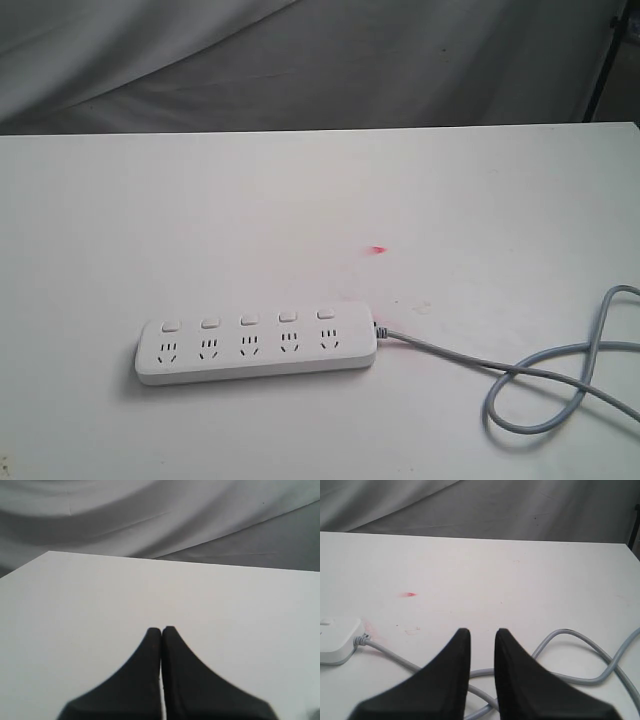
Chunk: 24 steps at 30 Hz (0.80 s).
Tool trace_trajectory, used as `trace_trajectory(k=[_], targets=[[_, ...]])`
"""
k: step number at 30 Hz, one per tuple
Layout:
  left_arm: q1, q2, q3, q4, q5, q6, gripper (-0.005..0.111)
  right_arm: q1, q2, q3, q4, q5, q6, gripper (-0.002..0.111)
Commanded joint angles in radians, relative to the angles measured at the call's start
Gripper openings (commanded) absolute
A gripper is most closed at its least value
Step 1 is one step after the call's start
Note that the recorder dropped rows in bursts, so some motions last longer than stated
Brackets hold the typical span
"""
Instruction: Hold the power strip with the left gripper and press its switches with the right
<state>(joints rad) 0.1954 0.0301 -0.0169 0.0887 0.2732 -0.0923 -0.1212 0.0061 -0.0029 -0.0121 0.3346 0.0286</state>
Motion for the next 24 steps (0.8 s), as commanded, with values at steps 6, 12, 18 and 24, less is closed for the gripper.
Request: trace_trajectory(k=[6,12,18,24], targets=[[0.004,0.137,-0.154,-0.004,-0.008,0.0,0.001,0.002,-0.006,0.003,-0.011,-0.004,0.002,0.017],[0.004,0.243,-0.258,-0.139,-0.006,0.192,0.001,0.002,-0.006,0.003,-0.011,-0.004,0.004,0.017],[0.004,0.342,-0.359,-0.227,-0.004,0.358,0.001,0.002,-0.006,0.003,-0.011,-0.004,0.004,0.017],[0.004,0.454,-0.451,-0.429,-0.007,0.65,0.001,0.002,-0.006,0.003,-0.011,-0.004,0.004,0.017]])
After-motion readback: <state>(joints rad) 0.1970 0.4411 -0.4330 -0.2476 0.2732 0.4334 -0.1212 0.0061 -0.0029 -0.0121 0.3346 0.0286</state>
